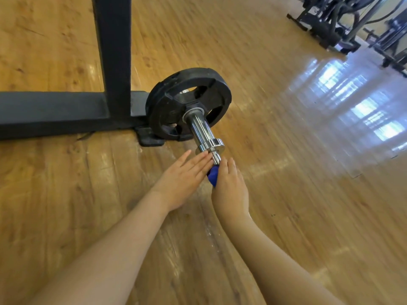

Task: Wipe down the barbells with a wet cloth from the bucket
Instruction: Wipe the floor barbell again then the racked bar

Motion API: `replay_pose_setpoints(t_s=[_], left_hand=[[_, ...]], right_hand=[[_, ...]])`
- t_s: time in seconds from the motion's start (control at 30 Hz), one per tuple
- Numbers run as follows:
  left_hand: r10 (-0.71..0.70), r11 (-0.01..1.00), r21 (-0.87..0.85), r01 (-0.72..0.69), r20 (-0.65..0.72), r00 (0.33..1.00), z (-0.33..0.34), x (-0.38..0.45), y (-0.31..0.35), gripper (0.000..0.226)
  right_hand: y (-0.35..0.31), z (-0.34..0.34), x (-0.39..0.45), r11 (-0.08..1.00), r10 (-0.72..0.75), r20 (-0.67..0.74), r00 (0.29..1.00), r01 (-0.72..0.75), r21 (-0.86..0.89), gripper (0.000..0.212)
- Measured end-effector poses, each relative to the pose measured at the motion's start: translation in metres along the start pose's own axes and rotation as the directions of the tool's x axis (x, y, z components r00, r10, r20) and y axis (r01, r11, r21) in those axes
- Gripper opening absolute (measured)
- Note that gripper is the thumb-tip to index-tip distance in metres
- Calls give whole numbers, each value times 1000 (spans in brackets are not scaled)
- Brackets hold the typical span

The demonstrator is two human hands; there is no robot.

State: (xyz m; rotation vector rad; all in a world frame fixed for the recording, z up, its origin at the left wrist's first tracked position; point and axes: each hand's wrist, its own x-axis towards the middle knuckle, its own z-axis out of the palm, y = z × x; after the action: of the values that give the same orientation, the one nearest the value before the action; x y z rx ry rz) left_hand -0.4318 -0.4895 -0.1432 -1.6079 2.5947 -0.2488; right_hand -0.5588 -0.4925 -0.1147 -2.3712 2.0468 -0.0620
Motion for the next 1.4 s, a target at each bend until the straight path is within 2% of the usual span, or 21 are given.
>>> replay_pose_setpoints(t_s=[0.1, 0.17, 0.27, 0.37, 0.57, 0.67, 0.8, 0.87, 0.93, 1.07, 1.2, 1.3, 1.4], left_hand=[[4, 999, -40, -3, 13, 1000, -1, 0, 0, 72], [14, 998, -54, -13, 11, 1000, -1, -1, -1, 73], [24, 998, -62, -24, -2, 1000, -3, -3, -1, 71], [31, 997, -70, -33, -29, 999, -4, -4, -1, 69], [20, 999, -36, -22, -50, 999, -14, 2, 3, 63], [49, 998, -23, -51, -69, 996, -19, 9, 9, 61], [122, 993, 5, -122, -48, 991, -18, 9, 23, 60], [155, 988, -6, -155, -11, 988, -21, 11, 33, 63], [195, 980, -36, -196, -33, 980, -26, 21, 49, 65], [332, 942, -44, -332, -15, 943, -30, 37, 73, 70], [330, 942, -69, -328, 23, 944, -32, 40, 73, 73], [313, 949, -51, -312, 26, 949, -35, 38, 77, 72], [278, 960, -40, -277, 23, 960, -36, 32, 83, 71]], right_hand=[[30, 11, -49, 1000, 24, -46, 999, -24, 0, 84], [49, 16, -81, 998, 56, -63, 996, -56, 2, 91], [55, 16, -101, 995, 103, 2, 995, -103, 0, 88], [52, 17, -87, 994, 110, 3, 994, -109, -14, 78], [23, 4, -32, 999, -23, 7, 1000, 23, -48, 68], [25, 5, -37, 999, 15, -11, 1000, -15, -42, 73], [53, 14, -93, 993, 106, -18, 994, -105, 49, 88], [64, 14, -119, 991, 121, -27, 992, -119, 54, 90], [70, 15, -134, 989, 144, -21, 989, -143, 48, 91], [63, 14, -126, 983, 185, -6, 983, -185, 13, 88], [61, 6, -107, 991, 133, -21, 991, -133, 8, 77], [66, -1, -114, 996, 89, 73, 993, -87, -26, 70], [77, -1, -147, 989, 144, 16, 989, -143, -20, 87]])
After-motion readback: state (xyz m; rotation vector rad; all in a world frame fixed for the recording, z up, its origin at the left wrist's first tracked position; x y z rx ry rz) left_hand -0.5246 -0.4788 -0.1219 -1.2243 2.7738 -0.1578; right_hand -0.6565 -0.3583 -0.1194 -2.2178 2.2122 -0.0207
